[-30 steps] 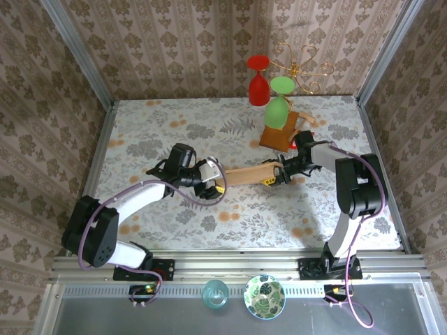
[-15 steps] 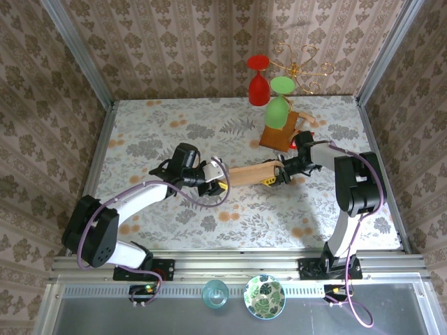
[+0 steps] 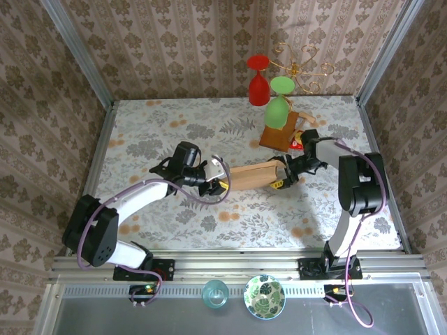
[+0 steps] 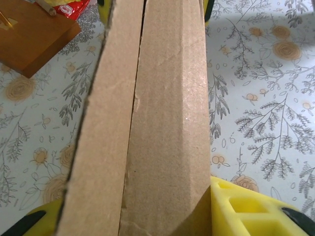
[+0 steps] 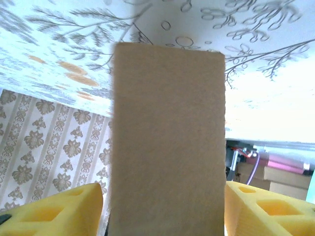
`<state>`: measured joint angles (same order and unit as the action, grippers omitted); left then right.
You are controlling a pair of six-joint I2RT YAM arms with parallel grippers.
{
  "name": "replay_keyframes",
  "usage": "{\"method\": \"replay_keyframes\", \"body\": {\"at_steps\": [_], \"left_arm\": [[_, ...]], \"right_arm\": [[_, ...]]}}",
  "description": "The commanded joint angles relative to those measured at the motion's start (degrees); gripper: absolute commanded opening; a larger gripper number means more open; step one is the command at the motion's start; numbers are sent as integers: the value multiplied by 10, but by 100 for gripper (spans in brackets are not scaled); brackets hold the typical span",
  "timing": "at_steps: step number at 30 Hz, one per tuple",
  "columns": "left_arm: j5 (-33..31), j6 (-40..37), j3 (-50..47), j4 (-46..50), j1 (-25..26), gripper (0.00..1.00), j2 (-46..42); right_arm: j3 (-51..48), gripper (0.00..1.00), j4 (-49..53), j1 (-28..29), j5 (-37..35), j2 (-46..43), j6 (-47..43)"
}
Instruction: Fold the paper box
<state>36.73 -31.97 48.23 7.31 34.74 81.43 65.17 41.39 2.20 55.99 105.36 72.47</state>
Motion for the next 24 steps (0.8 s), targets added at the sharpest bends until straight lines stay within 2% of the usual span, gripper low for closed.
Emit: {"method": "replay_keyframes", "body": {"at_steps": [1, 7, 10, 13, 16, 18, 20, 24], "left_arm": [[38, 13, 19, 39, -11, 39, 4], [54, 8, 33, 83, -22, 39, 1], [61, 7, 40, 111, -29, 39, -4], [66, -2, 49, 143, -36, 40, -8], [65, -9, 53, 166, -42, 40, -12], [63, -12, 52, 172, -47, 40, -15], [61, -17, 53, 177, -55, 40, -17], [62, -22, 61, 184, -68, 41, -15]], "right_arm": [[18, 65, 52, -24, -59, -61, -37], [46, 64, 89, -61, -179, -147, -121], [73, 55, 88, -53, -264, -197, -203], [78, 46, 61, -14, -354, -262, -320], [47, 40, -2, 68, -417, -331, -480], [11, 37, -42, 109, -429, -363, -565], [-15, 37, -68, 123, -409, -379, -617], [16, 39, -18, 127, -395, -340, -680]]}}
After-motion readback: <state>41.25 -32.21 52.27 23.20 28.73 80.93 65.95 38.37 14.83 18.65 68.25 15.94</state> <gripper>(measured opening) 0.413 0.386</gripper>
